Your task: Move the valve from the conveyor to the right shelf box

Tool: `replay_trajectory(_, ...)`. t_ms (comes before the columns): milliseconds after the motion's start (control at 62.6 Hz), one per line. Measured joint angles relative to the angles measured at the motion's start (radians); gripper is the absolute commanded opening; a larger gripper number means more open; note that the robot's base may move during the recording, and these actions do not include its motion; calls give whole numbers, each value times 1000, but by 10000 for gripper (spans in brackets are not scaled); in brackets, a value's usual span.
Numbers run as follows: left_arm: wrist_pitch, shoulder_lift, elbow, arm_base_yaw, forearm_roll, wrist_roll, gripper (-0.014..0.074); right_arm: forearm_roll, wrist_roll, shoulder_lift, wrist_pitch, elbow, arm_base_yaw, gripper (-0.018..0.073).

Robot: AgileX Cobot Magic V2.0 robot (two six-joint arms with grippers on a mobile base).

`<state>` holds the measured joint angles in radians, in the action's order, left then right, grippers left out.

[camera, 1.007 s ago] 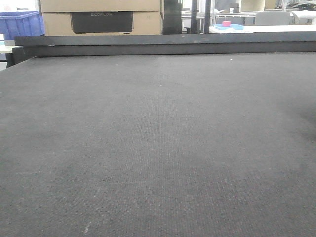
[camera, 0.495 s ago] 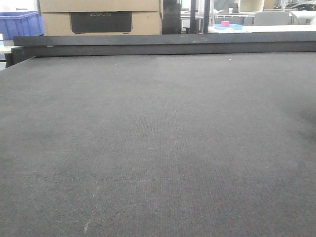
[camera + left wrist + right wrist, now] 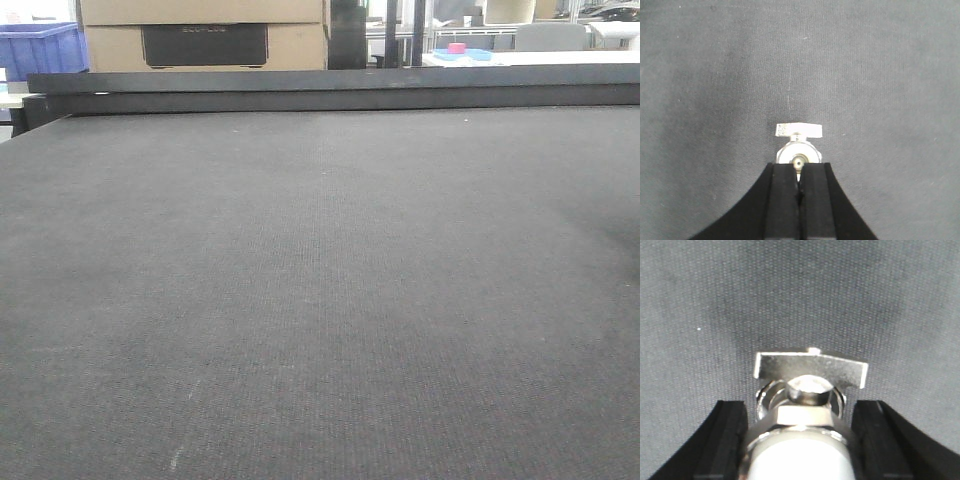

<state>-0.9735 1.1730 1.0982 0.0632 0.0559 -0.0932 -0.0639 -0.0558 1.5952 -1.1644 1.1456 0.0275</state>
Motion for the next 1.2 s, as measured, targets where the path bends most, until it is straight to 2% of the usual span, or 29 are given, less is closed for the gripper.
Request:
replay_trajectory(48, 0, 0, 0, 0, 0, -55, -111, 0, 0, 0, 0, 0, 0, -167)
replay_trajectory(160, 0, 10, 0, 0, 0, -123, -111, 0, 0, 0, 0, 0, 0, -166)
replay_trajectory(240, -4, 30, 5, 0, 0, -126, -111, 0, 0, 0, 0, 0, 0, -166)
replay_trajectory(432, -79, 127, 44, 0, 4, -74, -106, -2, 0, 0, 14, 1, 0, -166)
replay_trajectory(527, -101, 177, 77, 0, 11, -37, -8, -3, 0, 0, 19, 1, 0, -166)
replay_trajectory(703, -110, 236, 121, 0, 13, 11, 347, -3, 2, 0, 28, 1, 0, -166)
replay_trajectory(815, -118, 263, 127, 0, 13, 28, 471, -8, 2, 0, 38, 1, 0, -166)
replay_trajectory(975, -159, 326, 127, 3, 13, 49, 484, -20, 2, 0, 70, 1, 0, -166)
replay_trajectory(1199, -159, 407, 127, 6, 14, 56, 484, -34, 2, 0, 103, 1, -2, -166)
